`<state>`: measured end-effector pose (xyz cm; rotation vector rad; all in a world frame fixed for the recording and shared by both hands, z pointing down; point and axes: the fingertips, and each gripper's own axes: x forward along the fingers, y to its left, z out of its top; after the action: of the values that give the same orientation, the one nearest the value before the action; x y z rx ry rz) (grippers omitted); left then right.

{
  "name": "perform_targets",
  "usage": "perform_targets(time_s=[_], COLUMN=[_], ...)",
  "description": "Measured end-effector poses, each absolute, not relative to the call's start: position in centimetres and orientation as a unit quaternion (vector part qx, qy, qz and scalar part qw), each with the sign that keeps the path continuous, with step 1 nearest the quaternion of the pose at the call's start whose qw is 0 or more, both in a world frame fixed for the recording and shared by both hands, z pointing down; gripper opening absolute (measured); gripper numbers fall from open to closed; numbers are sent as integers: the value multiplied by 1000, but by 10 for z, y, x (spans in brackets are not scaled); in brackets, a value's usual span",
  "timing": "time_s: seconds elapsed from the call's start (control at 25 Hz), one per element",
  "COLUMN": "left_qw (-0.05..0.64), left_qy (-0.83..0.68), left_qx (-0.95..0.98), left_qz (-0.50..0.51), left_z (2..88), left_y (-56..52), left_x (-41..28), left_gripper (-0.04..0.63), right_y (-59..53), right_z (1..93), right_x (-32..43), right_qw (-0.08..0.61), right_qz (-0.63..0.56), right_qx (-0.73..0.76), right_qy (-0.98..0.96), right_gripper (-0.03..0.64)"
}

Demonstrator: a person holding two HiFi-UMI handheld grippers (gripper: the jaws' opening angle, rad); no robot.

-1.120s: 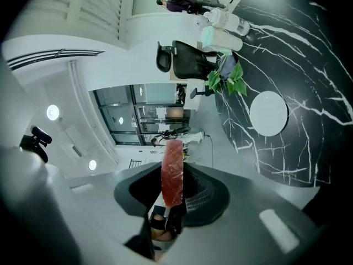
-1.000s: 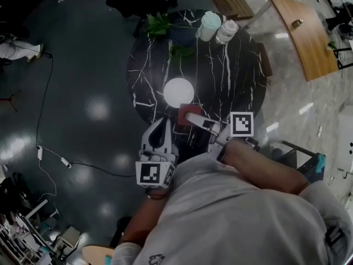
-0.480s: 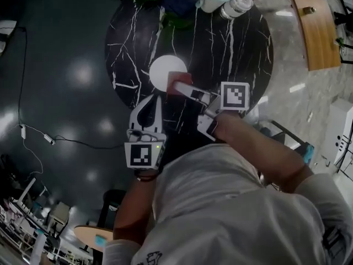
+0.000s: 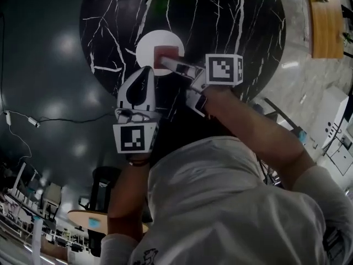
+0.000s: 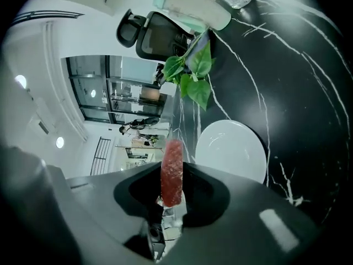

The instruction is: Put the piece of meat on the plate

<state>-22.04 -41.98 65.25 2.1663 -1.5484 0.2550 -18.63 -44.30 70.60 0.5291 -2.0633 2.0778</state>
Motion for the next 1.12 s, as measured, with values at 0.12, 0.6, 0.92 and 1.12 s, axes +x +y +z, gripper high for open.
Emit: perform_targets(time_s=[0.12,0.6,0.92,1.12], left_qw=[241,264,274,273], left_qy=[-572,-583,-582,-587], left_qx=[779,764,762,758], left_qz=[88,84,78,77], left_z=[670,707,709,707], left_y=[-423,-423,-416,-415], left_x=[-224,-229,-227,-229], left_gripper=[6,6,6,6], right_y=[-441,-436,-434,-433], right_z=[726,774,782,780], right_x=[-187,-196,-200,-202], right_qw=[105,218,256,269], right_qz=[694,621,569,529], right_qx=[182,184,182,186], right_qy=[-689,-731,-760,-783], right_gripper=[91,91,91,112])
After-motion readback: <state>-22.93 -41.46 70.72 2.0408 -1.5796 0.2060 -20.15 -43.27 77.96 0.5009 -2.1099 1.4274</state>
